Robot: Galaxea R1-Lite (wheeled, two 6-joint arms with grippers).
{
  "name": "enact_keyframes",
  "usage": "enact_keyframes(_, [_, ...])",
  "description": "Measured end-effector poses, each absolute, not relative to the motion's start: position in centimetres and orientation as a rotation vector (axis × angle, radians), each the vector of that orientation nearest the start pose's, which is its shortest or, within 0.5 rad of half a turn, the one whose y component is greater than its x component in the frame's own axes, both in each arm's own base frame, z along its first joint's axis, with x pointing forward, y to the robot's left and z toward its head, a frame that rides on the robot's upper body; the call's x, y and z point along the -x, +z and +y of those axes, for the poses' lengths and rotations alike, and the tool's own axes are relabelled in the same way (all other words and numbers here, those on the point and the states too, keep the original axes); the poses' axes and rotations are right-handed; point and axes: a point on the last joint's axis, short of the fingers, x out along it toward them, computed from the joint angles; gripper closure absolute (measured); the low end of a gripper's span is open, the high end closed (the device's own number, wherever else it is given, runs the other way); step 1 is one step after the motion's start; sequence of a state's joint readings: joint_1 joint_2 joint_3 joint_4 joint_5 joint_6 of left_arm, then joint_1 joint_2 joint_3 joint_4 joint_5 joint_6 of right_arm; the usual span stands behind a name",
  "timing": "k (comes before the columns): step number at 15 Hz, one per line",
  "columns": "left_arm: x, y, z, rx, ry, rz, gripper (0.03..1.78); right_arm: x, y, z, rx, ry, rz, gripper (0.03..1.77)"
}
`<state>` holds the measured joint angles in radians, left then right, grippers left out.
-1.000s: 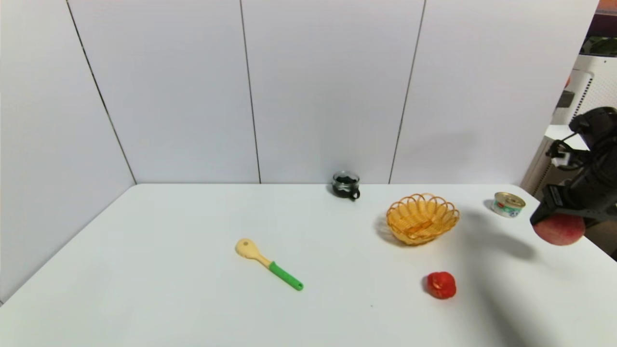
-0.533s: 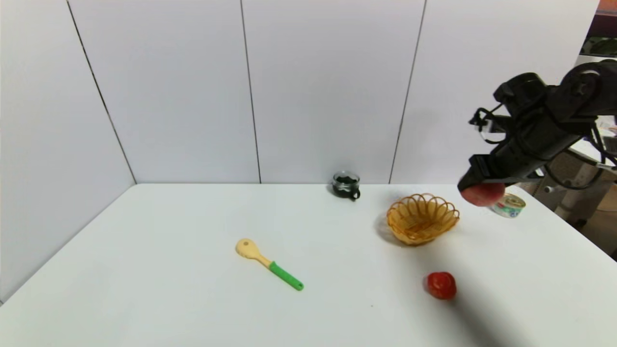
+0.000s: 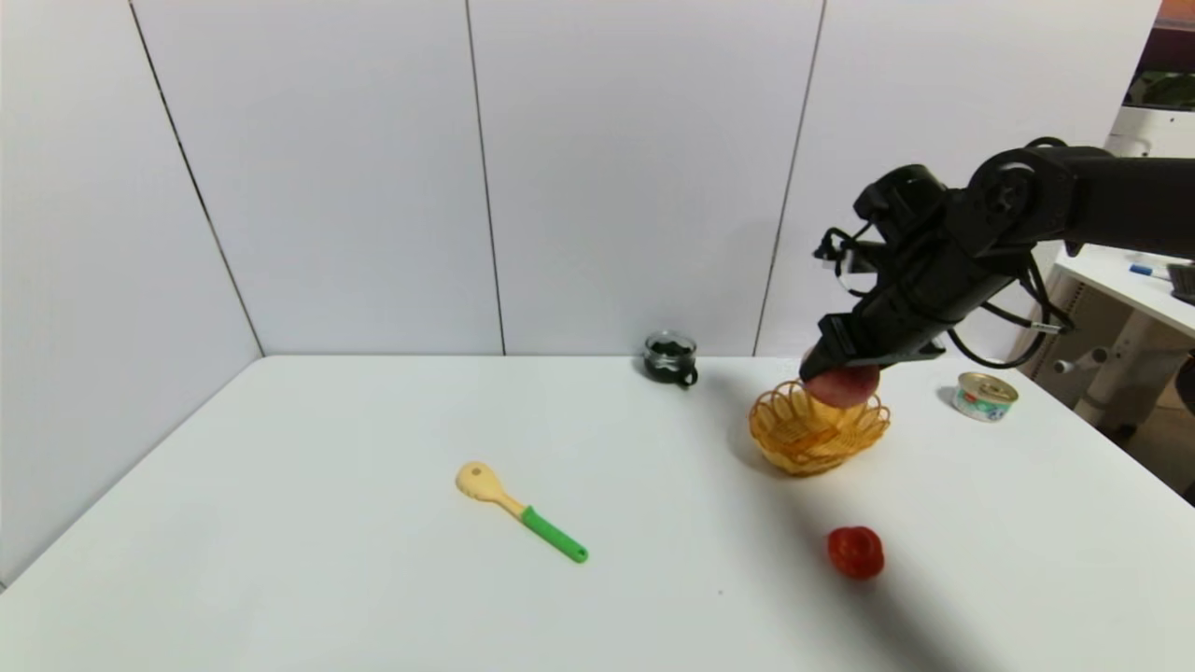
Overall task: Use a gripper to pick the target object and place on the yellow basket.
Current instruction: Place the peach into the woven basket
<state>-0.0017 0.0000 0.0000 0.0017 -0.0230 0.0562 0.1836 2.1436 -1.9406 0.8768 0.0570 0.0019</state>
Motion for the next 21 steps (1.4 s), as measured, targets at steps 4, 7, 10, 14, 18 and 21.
enact_keyframes(4, [2.3, 7.5, 0.0, -0.056, -0.025, 0.001, 0.12, -40.0, 18.1, 7.9, 0.075, 0.222, 1.119, 0.68])
enact_keyframes(7, [2.3, 7.5, 0.0, -0.057, -0.024, 0.001, 0.12, -40.5, 17.1, 8.0, 0.077, 0.22, 1.138, 0.68])
enact_keyframes(10, [2.3, 7.5, 0.0, -0.057, -0.024, 0.001, 0.12, -40.7, 16.5, 8.0, 0.077, 0.215, 1.152, 0.64])
enact_keyframes(14, [2.3, 7.5, 0.0, -0.057, -0.025, 0.001, 0.12, -40.6, 16.5, 7.8, 0.079, 0.209, 1.157, 0.41])
enact_keyframes(18, [2.3, 7.5, 0.0, -0.056, -0.024, 0.001, 0.12, -39.8, 16.8, 7.5, 0.076, 0.203, 1.167, 0.28])
enact_keyframes(21, [2.3, 7.5, 0.0, -0.057, -0.024, 0.001, 0.12, -38.7, 18.7, 6.9, 0.068, 0.195, 1.132, 0.22])
